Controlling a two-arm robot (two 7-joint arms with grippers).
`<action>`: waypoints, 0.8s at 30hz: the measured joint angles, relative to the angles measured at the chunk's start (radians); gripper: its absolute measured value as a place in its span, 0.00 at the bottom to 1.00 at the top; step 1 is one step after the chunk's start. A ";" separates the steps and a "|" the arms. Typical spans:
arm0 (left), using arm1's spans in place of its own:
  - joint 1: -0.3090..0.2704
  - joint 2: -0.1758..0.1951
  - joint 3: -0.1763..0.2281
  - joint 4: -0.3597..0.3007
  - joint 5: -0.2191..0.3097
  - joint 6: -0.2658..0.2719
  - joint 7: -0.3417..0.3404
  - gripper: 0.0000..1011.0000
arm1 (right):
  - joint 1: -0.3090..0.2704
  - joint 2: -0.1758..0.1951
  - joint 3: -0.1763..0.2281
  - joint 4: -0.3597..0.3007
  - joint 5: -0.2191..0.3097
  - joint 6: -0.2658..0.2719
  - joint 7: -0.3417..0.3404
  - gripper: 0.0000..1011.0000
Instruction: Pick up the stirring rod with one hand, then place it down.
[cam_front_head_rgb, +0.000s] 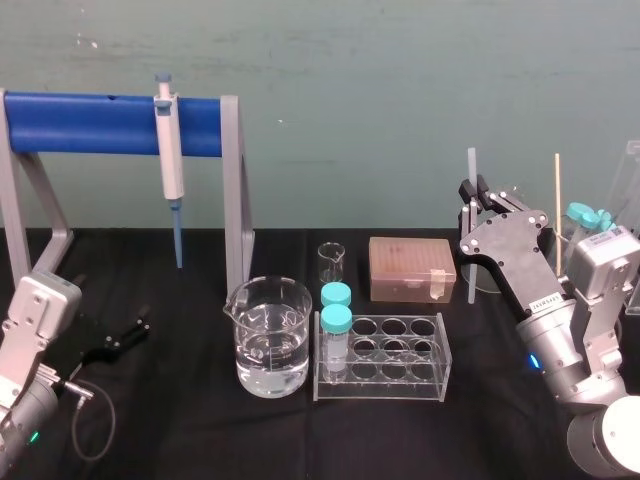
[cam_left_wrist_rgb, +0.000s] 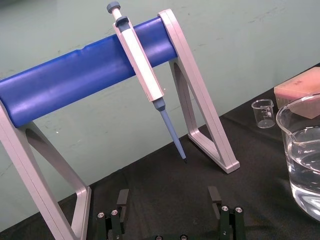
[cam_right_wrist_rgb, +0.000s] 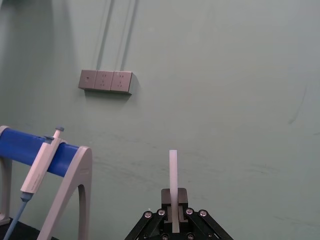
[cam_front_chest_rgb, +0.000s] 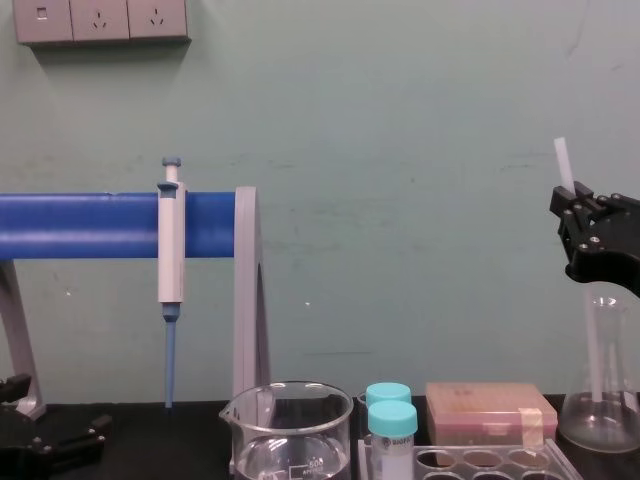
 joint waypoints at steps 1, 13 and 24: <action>0.000 0.000 0.000 0.000 0.000 0.000 0.000 0.99 | 0.000 0.000 0.000 0.000 0.000 0.000 0.000 0.07; 0.000 0.000 0.000 0.000 0.000 0.000 0.000 0.99 | 0.000 0.000 0.000 0.000 0.000 0.000 0.000 0.07; 0.000 0.000 0.000 0.000 0.000 0.000 0.000 0.99 | 0.000 0.000 0.000 0.000 0.000 0.000 0.000 0.07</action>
